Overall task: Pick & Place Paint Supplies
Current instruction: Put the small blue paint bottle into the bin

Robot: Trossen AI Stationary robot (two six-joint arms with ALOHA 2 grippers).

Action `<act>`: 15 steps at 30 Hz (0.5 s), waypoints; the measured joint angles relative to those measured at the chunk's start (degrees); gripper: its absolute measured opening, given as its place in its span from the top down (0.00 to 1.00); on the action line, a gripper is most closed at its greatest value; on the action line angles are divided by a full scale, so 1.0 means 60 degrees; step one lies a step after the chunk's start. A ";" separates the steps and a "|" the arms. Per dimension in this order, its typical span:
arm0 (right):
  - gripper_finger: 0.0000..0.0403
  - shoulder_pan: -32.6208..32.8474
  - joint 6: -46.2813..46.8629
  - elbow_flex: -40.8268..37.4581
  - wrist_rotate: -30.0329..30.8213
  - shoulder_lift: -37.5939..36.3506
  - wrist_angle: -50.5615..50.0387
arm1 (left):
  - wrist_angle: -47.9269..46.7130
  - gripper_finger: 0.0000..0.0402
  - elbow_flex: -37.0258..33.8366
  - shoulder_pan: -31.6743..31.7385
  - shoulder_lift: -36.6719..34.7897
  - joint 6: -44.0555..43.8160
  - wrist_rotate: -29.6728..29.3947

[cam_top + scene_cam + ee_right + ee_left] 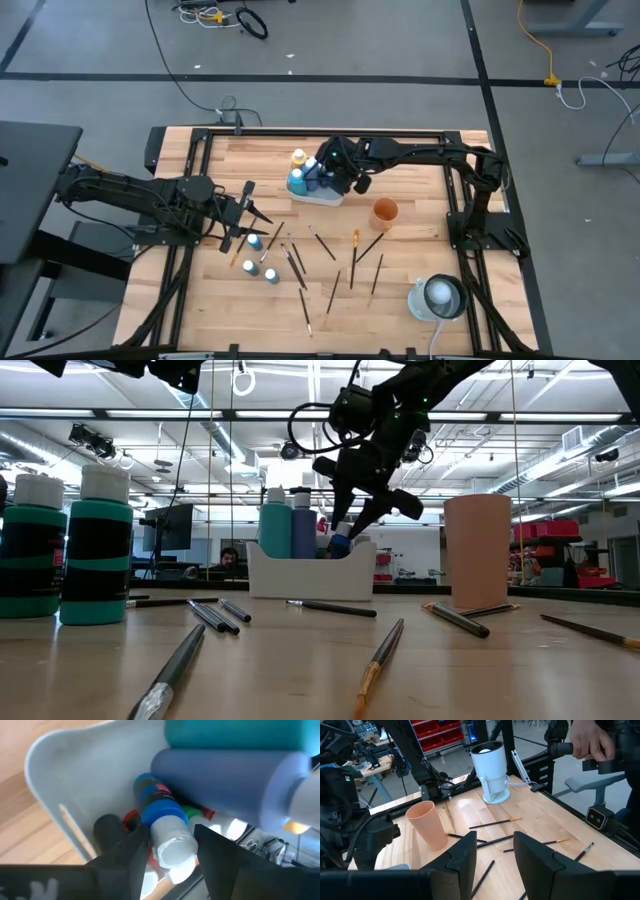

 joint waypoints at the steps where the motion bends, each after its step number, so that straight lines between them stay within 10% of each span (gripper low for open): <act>1: 0.60 0.0000 0.0001 0.0000 -0.0144 0.0000 0.0077 | 0.0000 0.65 0.0000 -0.0001 0.0003 0.0003 0.0000; 15: 0.60 -0.0007 0.1254 -0.0156 -0.0920 0.0000 0.0767 | 0.0003 0.65 0.0000 -0.0001 0.0000 -0.0004 0.0000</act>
